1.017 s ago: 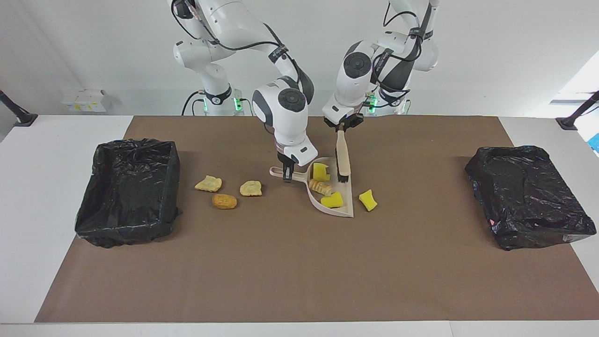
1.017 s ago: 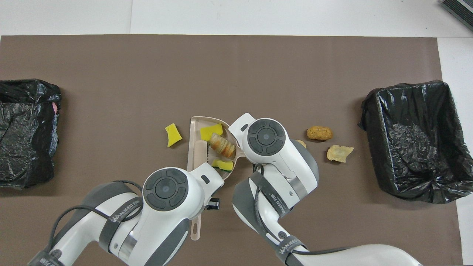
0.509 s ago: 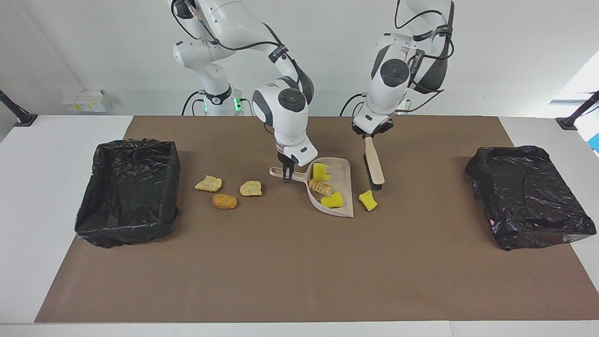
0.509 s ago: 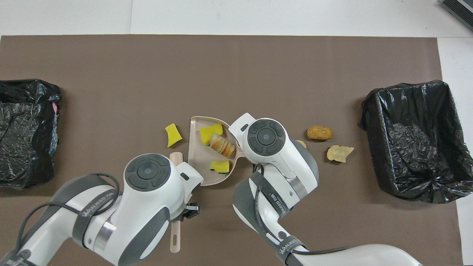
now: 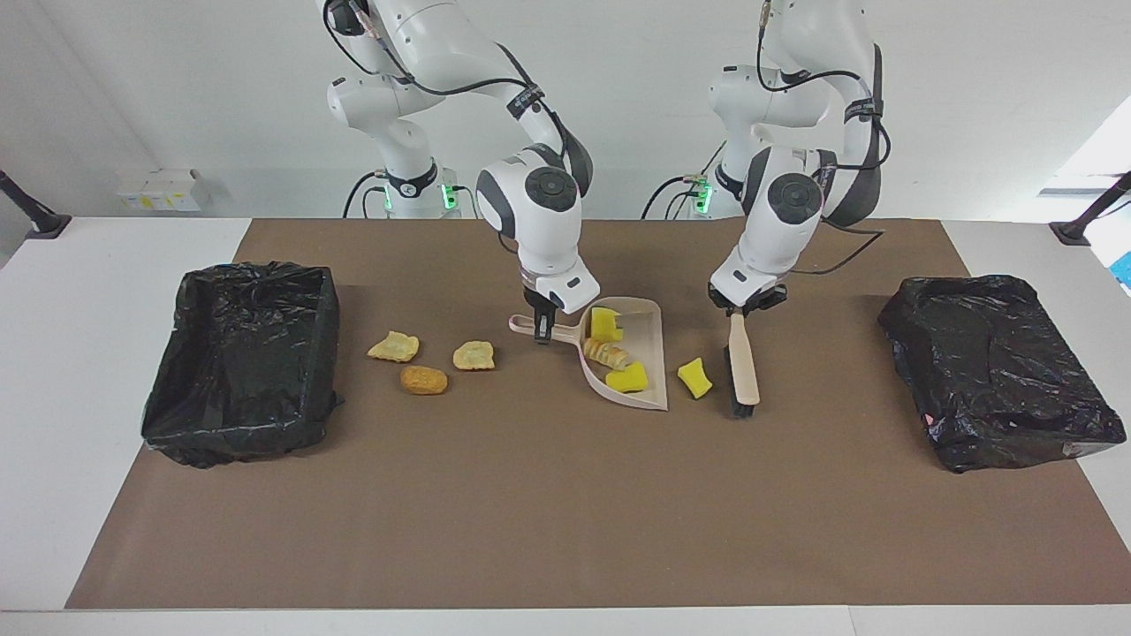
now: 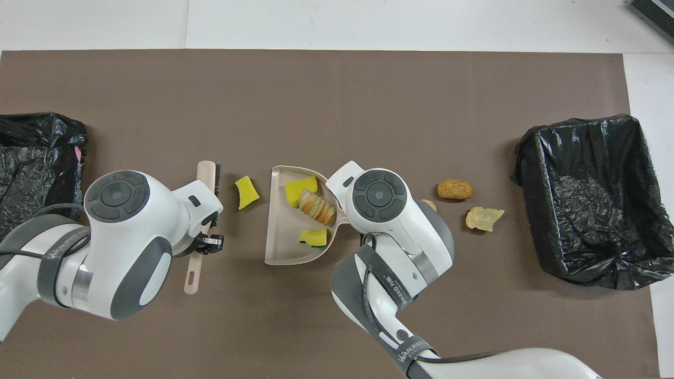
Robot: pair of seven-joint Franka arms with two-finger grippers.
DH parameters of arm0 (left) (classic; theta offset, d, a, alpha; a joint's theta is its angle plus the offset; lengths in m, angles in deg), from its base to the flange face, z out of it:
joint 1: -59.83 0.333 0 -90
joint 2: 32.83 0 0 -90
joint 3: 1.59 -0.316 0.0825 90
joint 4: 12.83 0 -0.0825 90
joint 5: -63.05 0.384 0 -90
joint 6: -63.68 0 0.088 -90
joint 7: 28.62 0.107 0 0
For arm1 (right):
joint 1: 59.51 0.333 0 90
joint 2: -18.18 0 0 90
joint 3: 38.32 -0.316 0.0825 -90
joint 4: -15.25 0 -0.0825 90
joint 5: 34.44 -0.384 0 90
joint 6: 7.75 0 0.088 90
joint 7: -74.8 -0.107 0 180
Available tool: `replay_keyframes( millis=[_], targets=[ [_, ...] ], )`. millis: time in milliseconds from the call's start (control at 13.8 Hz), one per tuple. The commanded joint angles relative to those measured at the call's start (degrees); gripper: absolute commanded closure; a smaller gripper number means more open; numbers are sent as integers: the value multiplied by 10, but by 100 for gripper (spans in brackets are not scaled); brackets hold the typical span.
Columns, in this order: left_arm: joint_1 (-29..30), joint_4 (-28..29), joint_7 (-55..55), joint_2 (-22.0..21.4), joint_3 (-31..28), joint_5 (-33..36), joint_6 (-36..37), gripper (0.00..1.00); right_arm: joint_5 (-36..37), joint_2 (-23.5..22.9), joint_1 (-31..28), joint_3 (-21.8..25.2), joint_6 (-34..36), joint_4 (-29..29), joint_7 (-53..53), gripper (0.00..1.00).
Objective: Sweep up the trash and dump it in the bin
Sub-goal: 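Sweep the remaining sponges into the dustpan with the left gripper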
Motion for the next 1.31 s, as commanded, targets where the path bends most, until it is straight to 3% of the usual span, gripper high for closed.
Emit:
replay_keyframes(
  millis=[0,363,945,1236],
  targets=[
    [-56,12,10,-17,4,4,-6,100,-12,-3,-2,-2,-12,-9,20,100],
    [-139,17,-47,-30,4,-51,-2,100,-12,-3,-4,-2,-15,-9,23,100],
    [-125,15,-151,-41,-4,-43,109,100,-12,-3,-4,-2,-14,-10,23,100],
    [-131,16,-195,-47,-3,-32,116,100,-12,-3,-4,-2,-14,-10,23,100]
  ],
)
